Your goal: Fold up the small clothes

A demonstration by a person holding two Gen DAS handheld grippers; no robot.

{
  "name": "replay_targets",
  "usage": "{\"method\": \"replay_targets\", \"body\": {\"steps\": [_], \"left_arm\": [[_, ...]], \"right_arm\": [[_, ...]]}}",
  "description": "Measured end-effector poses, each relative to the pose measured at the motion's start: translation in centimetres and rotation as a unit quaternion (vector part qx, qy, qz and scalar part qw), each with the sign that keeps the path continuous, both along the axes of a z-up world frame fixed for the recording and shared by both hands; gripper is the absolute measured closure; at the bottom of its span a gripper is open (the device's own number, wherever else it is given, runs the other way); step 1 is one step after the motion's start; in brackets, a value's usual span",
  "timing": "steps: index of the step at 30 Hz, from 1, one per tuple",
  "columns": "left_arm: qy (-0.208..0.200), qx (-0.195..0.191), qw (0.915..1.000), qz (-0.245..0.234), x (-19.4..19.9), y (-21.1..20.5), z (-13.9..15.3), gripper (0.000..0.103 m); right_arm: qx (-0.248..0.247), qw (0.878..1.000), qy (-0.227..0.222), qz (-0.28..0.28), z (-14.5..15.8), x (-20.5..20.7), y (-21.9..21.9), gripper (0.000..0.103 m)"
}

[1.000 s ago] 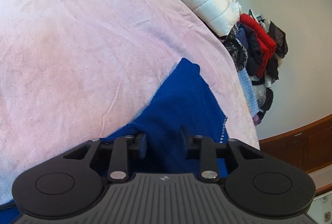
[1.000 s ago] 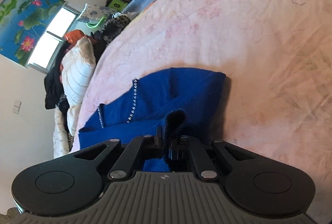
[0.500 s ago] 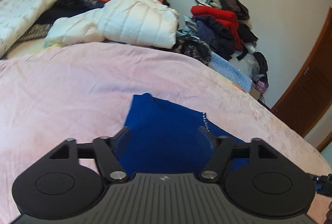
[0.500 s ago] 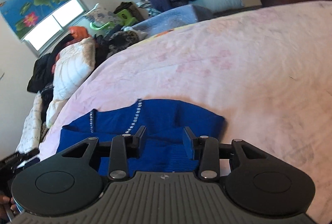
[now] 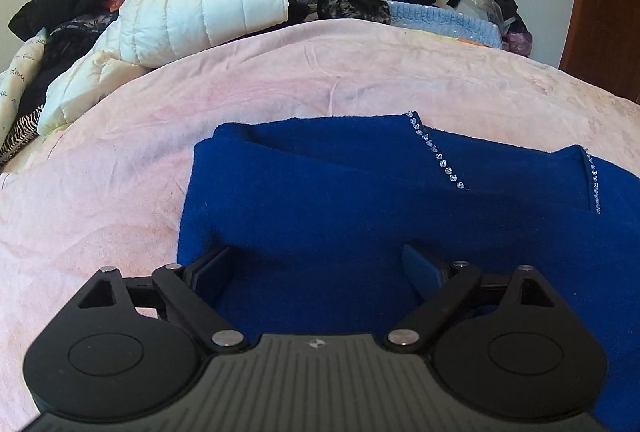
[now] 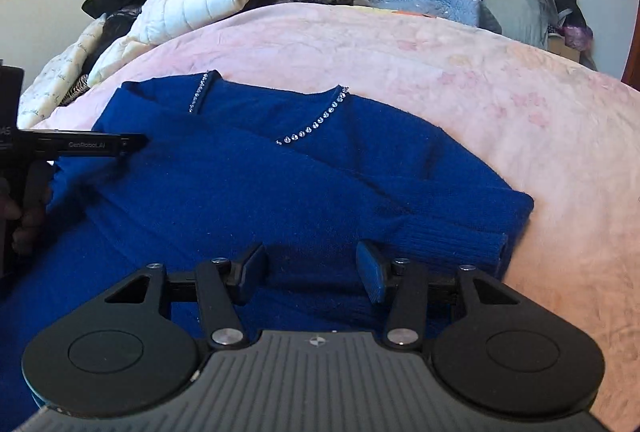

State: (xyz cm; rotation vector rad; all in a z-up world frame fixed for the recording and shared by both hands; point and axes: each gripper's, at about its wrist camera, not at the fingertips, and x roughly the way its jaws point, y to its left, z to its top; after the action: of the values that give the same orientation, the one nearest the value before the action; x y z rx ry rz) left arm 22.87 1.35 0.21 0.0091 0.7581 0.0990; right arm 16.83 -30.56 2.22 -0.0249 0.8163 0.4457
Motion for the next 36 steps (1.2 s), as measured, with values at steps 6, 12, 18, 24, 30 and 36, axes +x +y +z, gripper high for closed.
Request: {"method": "replay_targets", "body": {"steps": [6,12,18,24,30,36], "left_arm": [[-0.034,0.024,0.9988,-0.025,-3.8,-0.5,2.3,0.011],[-0.013,0.029,0.999,-0.03,-4.7,0.4,1.0,0.011],[-0.078,0.002,0.996,-0.043,-3.6,1.5,6.1,0.011],[-0.028,0.02,0.9937,-0.107,6.0,-0.8,5.8,0.011],[0.008,0.098,0.9863,-0.132,10.6,-4.8,1.3,0.011],[0.022,0.081,0.9833,-0.162,11.5,-4.9,0.9,0.096]], "right_arm": [[0.014,1.0,-0.007,-0.018,2.0,-2.2,-0.1,0.044],[0.028,0.999,0.011,-0.032,0.9,-2.7,-1.0,0.033],[0.078,0.995,-0.036,-0.044,5.4,-1.0,-2.3,0.034],[-0.013,0.999,-0.033,0.001,5.5,8.9,0.6,0.034],[-0.051,0.998,-0.015,0.039,2.8,14.3,4.4,0.038],[-0.06,0.997,0.002,0.057,1.6,15.7,5.2,0.096]]}}
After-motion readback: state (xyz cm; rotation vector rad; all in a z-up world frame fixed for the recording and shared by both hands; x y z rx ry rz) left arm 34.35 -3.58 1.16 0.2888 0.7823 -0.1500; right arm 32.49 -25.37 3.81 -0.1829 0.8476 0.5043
